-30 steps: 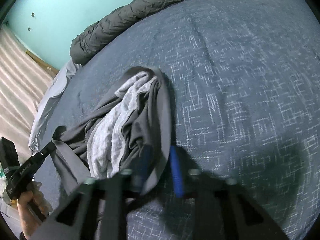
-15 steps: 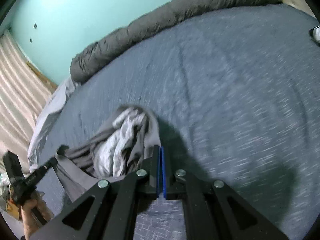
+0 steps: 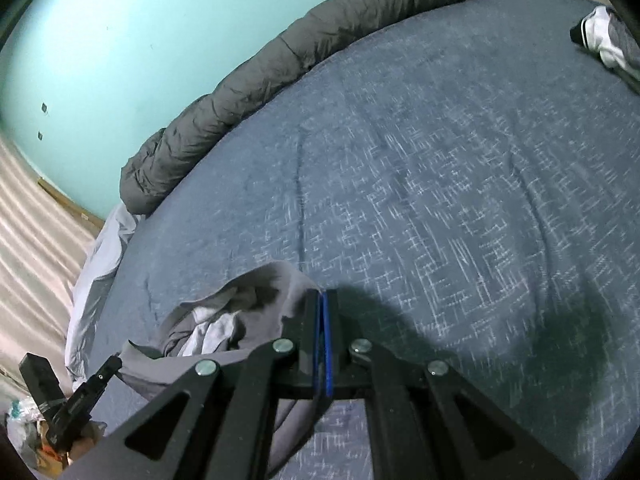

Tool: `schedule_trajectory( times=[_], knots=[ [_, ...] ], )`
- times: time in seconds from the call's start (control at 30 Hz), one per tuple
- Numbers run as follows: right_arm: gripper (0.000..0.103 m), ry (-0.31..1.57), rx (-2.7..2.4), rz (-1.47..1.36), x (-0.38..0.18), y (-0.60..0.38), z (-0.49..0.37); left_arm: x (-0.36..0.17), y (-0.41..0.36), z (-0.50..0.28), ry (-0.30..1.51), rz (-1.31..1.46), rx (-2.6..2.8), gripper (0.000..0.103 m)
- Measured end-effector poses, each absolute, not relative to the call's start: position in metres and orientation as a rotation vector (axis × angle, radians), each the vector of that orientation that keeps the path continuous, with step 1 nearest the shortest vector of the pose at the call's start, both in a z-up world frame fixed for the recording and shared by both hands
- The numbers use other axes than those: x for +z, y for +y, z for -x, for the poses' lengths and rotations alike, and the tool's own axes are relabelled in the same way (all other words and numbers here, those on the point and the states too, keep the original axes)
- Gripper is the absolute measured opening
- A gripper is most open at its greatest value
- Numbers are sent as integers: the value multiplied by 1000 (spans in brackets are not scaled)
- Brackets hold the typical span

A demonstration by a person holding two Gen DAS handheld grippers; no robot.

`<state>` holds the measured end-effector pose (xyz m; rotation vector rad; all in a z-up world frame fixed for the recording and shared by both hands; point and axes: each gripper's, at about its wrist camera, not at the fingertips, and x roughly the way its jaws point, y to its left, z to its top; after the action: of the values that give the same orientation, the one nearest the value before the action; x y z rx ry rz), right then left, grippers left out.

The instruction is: Fold clothes

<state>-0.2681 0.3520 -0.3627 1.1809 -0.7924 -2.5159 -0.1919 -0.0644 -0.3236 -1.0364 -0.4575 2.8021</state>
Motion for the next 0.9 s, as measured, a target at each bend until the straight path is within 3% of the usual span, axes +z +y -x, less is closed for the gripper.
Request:
schedule_trajectory(
  times=[0.2, 0.33, 0.37, 0.43, 0.5, 0.63, 0.9],
  knots=[
    [10, -751, -2476, -1204, -374, 347, 278, -340, -64, 208, -490, 1100, 2809, 3],
    [40, -768, -2538, -1176, -368, 359, 270, -343, -71, 208, -520, 1112, 2825, 8],
    [40, -785, -2542, -1170, -367, 362, 264, -342, -74, 206, -527, 1111, 2836, 10],
    [40, -783, -2538, -1172, -365, 363, 251, -342, -80, 203, -527, 1105, 2851, 27],
    [40, -705, -2520, -1194, -365, 352, 242, -340, -85, 199, -533, 1095, 2867, 32],
    [40, -491, -2494, -1241, -367, 322, 236, -341, -91, 197, -541, 1107, 2873, 33],
    [44, -283, -2559, -1291, -373, 298, 254, -352, -98, 197, -555, 1188, 2846, 35]
  ],
)
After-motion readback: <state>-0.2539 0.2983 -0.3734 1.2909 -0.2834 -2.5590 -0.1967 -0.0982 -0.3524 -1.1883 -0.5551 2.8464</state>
